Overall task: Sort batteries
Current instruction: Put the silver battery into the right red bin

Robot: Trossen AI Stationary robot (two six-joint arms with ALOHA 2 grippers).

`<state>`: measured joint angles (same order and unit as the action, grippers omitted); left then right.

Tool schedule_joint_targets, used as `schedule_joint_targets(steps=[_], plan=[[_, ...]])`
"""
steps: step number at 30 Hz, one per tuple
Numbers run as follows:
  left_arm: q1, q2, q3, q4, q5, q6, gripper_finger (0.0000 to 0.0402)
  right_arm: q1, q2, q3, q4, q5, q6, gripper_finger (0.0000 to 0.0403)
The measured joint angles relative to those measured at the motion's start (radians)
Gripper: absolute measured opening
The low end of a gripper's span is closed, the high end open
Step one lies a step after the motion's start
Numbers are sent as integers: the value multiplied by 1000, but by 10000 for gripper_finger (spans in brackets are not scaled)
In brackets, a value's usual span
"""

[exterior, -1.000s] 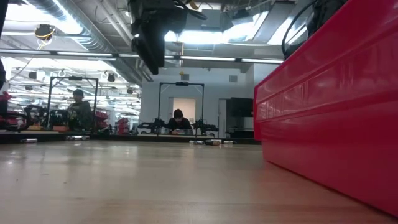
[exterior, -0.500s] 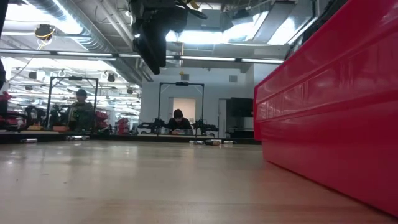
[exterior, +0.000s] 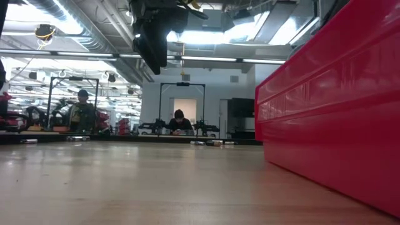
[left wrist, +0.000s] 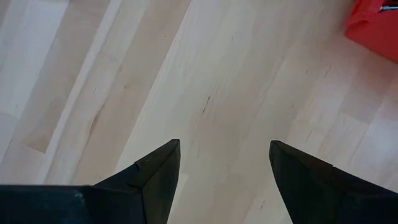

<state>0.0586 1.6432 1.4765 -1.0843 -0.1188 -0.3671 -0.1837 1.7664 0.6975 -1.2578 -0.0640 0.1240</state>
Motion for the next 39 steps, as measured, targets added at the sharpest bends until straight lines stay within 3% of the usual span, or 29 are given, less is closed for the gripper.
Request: schedule_joint_targets(steps=[15, 28, 39], plan=[[-26, 0, 0, -7, 0, 0, 237, 0, 196, -3, 2, -8, -7, 276], [-28, 0, 0, -3, 0, -7, 237, -2, 196, -7, 25, -68, -43, 276], [-26, 0, 0, -3, 0, -10, 237, 2, 110, -19, 84, -93, -49, 275]])
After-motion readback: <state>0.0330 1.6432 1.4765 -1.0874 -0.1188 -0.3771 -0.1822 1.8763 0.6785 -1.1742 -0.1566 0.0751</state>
